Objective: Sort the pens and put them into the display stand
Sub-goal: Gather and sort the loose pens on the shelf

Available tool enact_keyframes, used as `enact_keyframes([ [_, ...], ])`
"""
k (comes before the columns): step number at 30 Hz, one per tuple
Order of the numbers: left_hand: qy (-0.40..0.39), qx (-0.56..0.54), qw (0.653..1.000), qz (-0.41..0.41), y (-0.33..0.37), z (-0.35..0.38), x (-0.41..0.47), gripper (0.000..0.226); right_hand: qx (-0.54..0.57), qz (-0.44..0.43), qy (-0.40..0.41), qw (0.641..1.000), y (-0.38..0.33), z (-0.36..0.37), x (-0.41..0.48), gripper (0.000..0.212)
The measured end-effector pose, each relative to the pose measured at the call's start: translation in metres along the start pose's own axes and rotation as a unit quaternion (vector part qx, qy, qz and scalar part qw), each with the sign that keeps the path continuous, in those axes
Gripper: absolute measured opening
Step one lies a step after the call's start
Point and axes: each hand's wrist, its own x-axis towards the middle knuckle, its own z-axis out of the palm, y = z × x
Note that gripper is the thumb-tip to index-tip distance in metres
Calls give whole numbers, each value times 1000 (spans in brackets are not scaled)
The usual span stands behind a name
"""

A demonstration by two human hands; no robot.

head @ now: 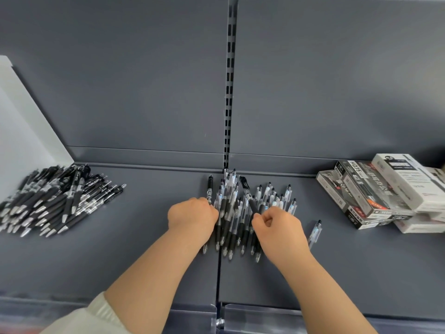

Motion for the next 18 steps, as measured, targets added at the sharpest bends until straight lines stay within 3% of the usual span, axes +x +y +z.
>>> enact_keyframes([
  [4,91,-101,989,-50,-3,5,-5,18,-7,-9,6,1000,-6,3,-2,28],
  [10,159,-197,966,-59,-33,26,-10,26,-7,-28,3,1000,-33,19,-8,28],
  [18,209,-197,954,-91,-122,63,-28,29,-20,-67,-13,997,-106,74,-23,30],
])
